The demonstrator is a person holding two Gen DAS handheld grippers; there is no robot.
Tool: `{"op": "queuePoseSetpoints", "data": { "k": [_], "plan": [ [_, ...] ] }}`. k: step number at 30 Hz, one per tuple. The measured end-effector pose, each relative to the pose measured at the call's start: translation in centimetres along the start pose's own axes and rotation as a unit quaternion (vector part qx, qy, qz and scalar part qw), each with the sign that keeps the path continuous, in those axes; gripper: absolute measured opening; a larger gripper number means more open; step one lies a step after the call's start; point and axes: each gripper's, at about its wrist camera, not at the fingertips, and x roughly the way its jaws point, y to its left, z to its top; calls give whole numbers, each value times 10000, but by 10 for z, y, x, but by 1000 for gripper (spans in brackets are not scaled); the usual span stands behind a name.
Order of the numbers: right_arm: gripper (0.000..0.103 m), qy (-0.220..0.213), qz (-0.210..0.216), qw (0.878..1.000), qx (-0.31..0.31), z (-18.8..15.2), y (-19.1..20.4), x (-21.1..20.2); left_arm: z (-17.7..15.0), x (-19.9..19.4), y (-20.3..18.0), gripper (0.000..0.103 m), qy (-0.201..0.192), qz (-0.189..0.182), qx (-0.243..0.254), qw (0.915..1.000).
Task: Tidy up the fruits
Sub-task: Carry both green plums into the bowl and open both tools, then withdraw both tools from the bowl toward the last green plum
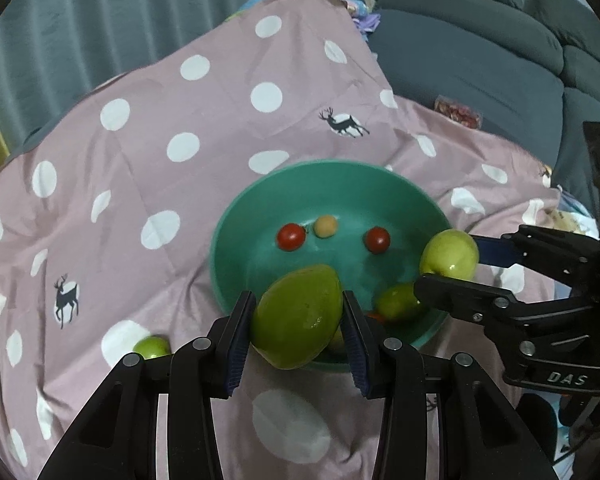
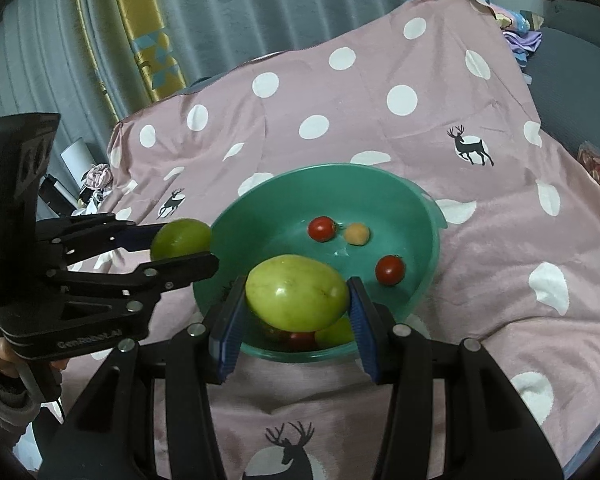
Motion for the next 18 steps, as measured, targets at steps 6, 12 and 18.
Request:
{"op": "queuePoseSetpoints", "data": {
  "k": [6,12,18],
  "plan": [
    [49,77,-48,10000,0,-1,-5,8,-1,12,-2,43,125,16,-5,9999],
    [50,109,-46,9999,61,-1,-7,11,-2,21,-4,43,190,75,-33,9998],
    [58,32,-87,9999,98,0,-5,6,-3,18,-3,43,125,147,-69,9998]
  ]
}}
